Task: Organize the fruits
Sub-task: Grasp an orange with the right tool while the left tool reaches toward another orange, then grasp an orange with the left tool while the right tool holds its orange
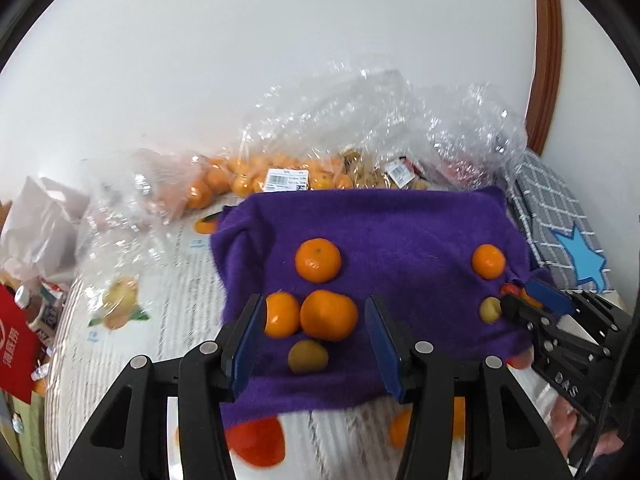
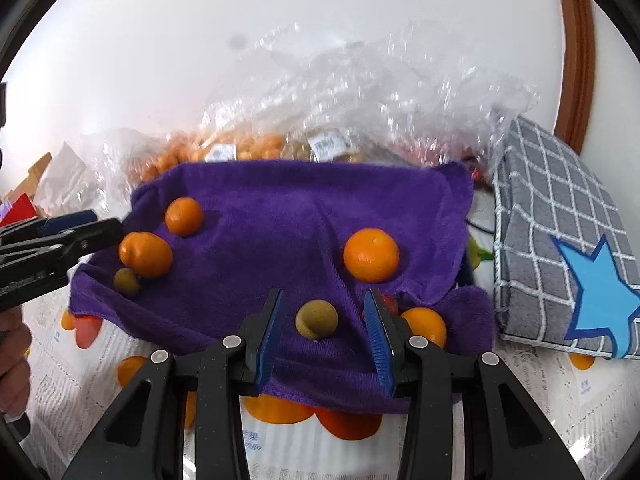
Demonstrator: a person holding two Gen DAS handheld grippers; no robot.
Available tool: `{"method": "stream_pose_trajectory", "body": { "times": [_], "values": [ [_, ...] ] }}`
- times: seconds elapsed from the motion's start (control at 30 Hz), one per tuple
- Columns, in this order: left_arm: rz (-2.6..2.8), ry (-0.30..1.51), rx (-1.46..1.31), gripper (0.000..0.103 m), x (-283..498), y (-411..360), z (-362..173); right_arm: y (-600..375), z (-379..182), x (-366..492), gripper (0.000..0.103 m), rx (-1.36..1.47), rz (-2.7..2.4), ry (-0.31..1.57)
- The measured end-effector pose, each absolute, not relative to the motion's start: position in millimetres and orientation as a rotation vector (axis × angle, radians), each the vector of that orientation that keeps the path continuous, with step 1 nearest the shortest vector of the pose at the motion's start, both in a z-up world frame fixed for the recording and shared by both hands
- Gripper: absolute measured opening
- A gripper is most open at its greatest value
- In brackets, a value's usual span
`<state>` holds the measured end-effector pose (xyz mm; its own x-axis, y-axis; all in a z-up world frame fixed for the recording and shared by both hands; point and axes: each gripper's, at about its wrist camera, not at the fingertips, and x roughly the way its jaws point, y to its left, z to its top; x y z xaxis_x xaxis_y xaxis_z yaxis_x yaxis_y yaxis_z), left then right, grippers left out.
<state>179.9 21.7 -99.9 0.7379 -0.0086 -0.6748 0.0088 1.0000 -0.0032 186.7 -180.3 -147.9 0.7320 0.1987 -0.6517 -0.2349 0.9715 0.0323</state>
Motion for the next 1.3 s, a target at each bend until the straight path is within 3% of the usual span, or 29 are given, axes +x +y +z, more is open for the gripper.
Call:
{"method": "stream_pose_trajectory", "body": {
  "times": [0.23,0.57,0.7,1.3],
  "values": [
    [-0.011,0.7,-0.003,0.049,136,38,-93,-190,-138,162,0.041,0.058,0.314,0.757],
    [-0.021,0.748,-0.1,0.049,95,69,-114,-153,-146,111,0.041,-0.009,0.419,0.803],
    [-0.022,0.767,-0.089,0.049,83,78,-126,-136,-160,118,0.027,-0.031,0.406,0.834],
    [-0.129,0.832,-0.22,0.047,99,84,-153,-140,-174,134,0.033,-0.01,0.38,0.869]
  ]
}}
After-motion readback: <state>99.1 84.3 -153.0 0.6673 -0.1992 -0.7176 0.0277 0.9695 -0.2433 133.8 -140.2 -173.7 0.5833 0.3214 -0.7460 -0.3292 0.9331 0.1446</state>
